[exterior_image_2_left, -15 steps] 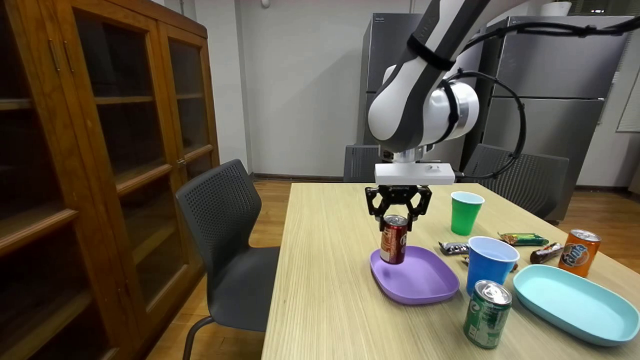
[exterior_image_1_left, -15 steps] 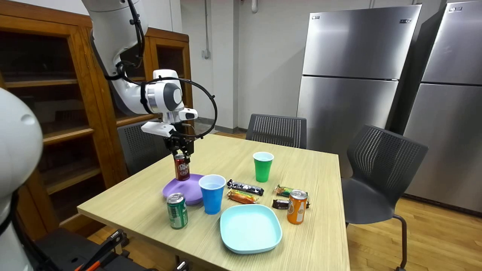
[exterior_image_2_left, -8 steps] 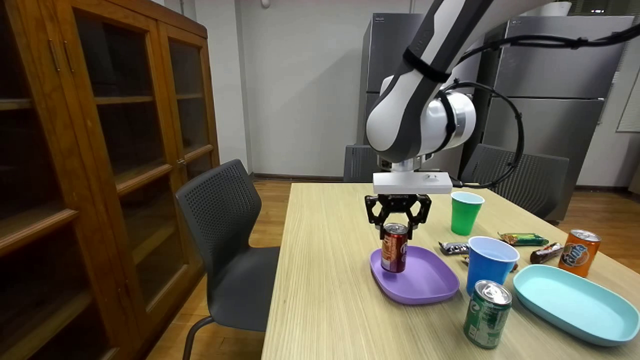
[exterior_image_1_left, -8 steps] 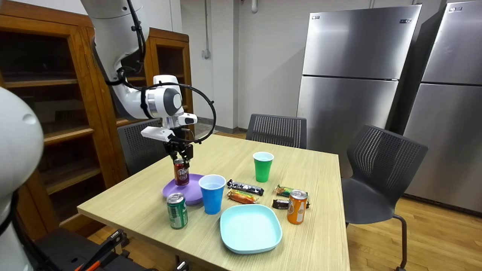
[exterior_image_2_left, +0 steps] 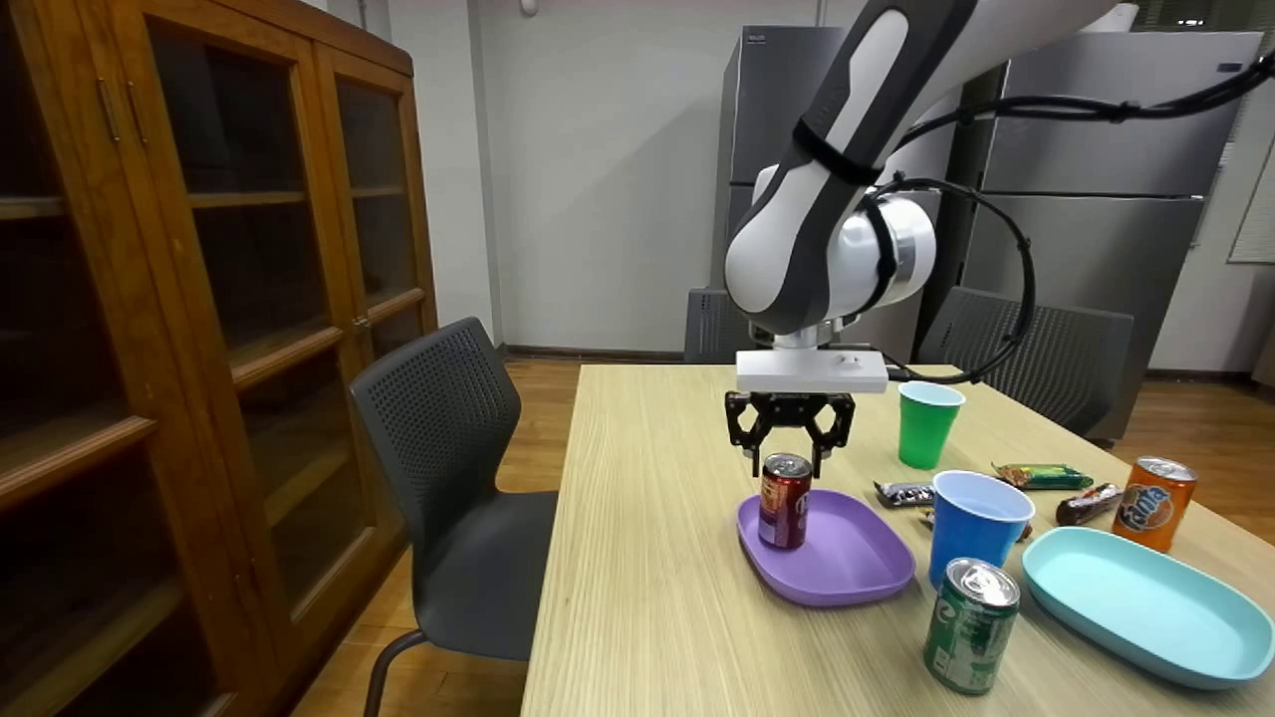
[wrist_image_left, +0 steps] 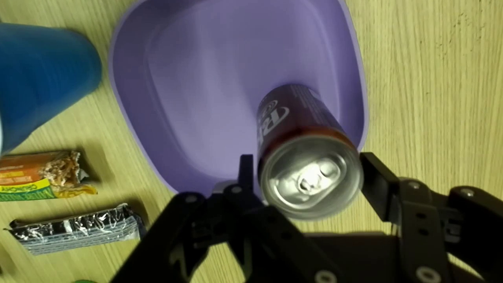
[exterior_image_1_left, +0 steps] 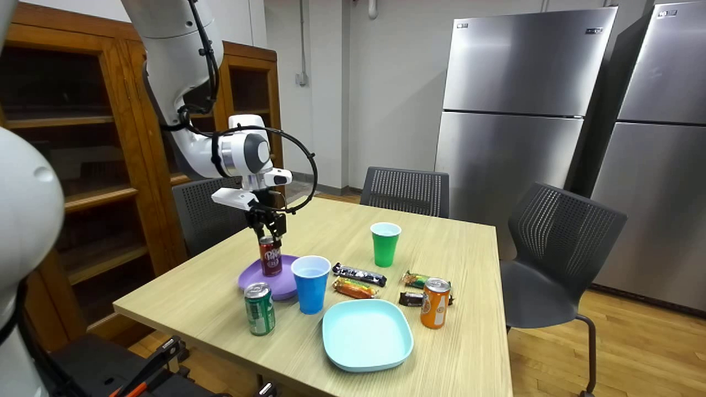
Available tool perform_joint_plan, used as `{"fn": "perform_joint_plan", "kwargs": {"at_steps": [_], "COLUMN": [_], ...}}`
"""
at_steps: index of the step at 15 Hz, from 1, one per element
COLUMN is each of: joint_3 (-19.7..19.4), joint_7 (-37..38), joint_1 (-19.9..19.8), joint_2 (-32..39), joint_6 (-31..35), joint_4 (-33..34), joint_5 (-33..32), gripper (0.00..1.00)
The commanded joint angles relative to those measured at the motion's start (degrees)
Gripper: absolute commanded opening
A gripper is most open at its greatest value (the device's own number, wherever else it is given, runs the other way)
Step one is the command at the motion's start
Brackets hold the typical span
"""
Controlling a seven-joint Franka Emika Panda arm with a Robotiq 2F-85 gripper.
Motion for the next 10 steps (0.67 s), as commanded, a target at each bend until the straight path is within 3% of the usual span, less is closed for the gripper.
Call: {"fn": "perform_joint_plan", "kwargs": {"at_steps": [1, 10], "joint_3": [-0.8, 1.5], "joint_7": [1.6, -1.2], "joint_1": [1.0, -1.3], "joint_2": [-0.7, -10.7], "joint_6": [-1.3, -7.4], "joint_4": [1.3, -3.4], "joint_5": [-0.4, 0.6], "gripper": [0.99, 1.00]}}
